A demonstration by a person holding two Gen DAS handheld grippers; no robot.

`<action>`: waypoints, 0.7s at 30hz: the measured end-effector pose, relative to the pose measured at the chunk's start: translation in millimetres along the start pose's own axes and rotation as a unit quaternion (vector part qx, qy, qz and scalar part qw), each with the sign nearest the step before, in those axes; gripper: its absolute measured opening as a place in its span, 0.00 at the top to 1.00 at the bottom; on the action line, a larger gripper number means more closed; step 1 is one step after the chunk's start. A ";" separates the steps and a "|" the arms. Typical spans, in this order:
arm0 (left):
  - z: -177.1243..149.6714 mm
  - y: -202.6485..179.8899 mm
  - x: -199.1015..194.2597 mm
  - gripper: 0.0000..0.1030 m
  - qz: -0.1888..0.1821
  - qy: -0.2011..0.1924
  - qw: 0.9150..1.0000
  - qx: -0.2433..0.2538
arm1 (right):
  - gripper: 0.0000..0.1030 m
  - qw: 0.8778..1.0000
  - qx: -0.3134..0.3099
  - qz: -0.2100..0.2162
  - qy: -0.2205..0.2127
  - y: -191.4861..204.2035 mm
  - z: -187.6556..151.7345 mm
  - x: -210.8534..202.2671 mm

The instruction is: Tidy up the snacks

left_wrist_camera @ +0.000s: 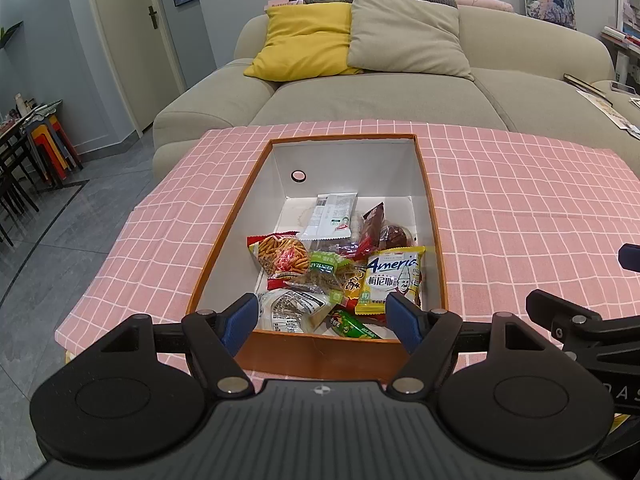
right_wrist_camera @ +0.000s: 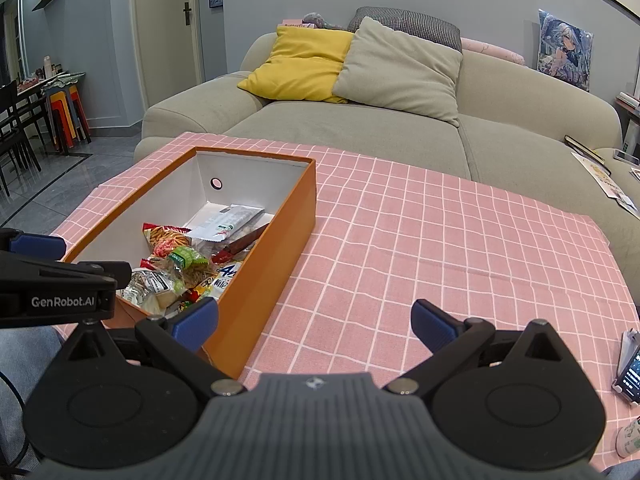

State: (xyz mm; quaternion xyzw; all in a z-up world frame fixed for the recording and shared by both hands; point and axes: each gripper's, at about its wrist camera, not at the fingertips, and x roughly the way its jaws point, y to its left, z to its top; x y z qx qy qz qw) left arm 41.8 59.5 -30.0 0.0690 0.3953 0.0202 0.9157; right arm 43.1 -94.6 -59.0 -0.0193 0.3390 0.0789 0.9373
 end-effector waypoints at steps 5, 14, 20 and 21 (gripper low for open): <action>-0.3 -0.3 -0.5 0.17 -0.001 -0.001 1.000 0.001 | 0.04 1.000 0.000 0.000 0.000 -0.3 -0.1 -0.4; -2.2 -0.8 -0.8 0.17 -0.001 -0.002 1.000 0.006 | 0.04 1.000 0.001 0.000 0.003 -0.7 -1.9 0.4; -2.3 0.8 -0.1 0.17 0.001 -0.005 1.000 0.009 | 0.04 1.000 0.001 -0.001 0.002 -0.6 -1.7 0.4; -2.2 1.1 -0.2 0.17 0.001 -0.005 1.000 0.009 | 0.04 1.000 0.001 -0.001 0.002 -0.6 -1.7 0.4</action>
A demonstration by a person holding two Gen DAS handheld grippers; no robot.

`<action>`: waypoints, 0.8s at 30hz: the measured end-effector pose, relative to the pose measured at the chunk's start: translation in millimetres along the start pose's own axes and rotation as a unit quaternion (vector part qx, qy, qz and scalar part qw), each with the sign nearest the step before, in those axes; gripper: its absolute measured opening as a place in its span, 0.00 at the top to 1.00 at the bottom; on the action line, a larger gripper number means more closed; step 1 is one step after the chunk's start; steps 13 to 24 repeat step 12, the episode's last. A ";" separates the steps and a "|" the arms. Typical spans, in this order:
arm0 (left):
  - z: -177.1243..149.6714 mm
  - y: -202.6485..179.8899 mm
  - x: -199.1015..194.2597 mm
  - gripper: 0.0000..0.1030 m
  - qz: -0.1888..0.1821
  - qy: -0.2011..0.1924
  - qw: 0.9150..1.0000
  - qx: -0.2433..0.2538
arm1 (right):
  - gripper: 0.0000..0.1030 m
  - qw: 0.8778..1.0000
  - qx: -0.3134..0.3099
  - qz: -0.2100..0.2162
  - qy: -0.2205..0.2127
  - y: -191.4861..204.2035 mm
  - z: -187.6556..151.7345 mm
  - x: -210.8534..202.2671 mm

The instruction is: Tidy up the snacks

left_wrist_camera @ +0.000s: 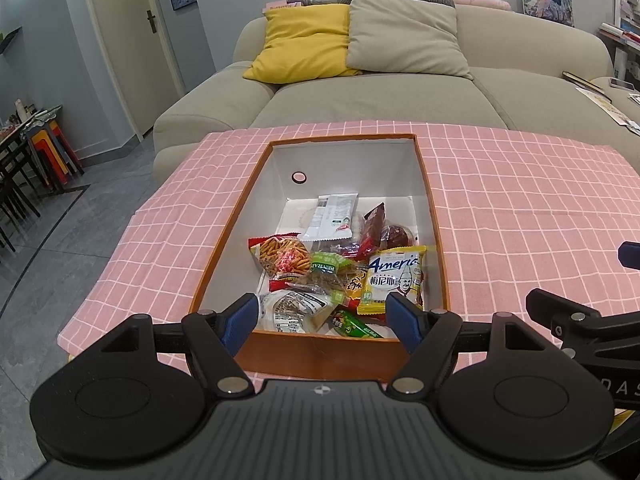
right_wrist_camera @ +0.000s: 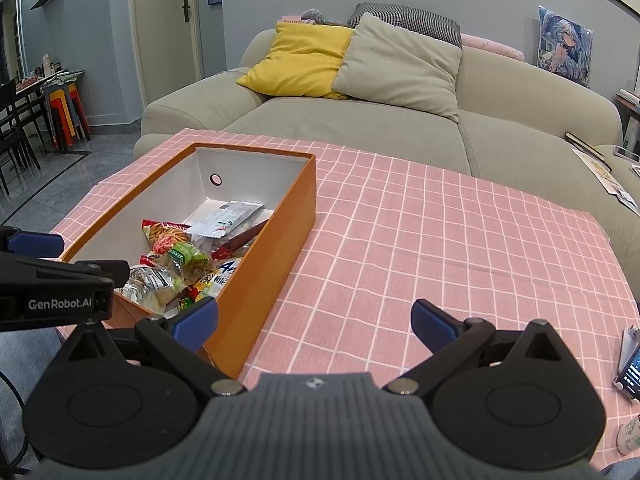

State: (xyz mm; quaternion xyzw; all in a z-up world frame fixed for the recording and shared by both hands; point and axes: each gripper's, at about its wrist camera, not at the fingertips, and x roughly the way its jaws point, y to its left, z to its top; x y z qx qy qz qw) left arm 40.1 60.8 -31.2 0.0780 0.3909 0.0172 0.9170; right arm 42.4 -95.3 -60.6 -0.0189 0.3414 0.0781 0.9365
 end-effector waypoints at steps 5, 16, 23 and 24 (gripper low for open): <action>-0.1 2.0 -0.7 0.17 -0.001 -0.002 1.000 0.002 | 0.04 1.000 0.000 0.000 0.000 -0.3 -0.1 -0.5; -0.4 4.5 -1.4 0.17 -0.007 -0.005 1.000 0.001 | 0.04 1.000 0.000 -0.001 0.001 0.5 0.2 0.6; -0.4 4.5 -1.4 0.17 -0.007 -0.005 1.000 0.001 | 0.04 1.000 0.000 -0.001 0.001 0.5 0.2 0.6; -0.4 4.5 -1.4 0.17 -0.007 -0.005 1.000 0.001 | 0.04 1.000 0.000 -0.001 0.001 0.5 0.2 0.6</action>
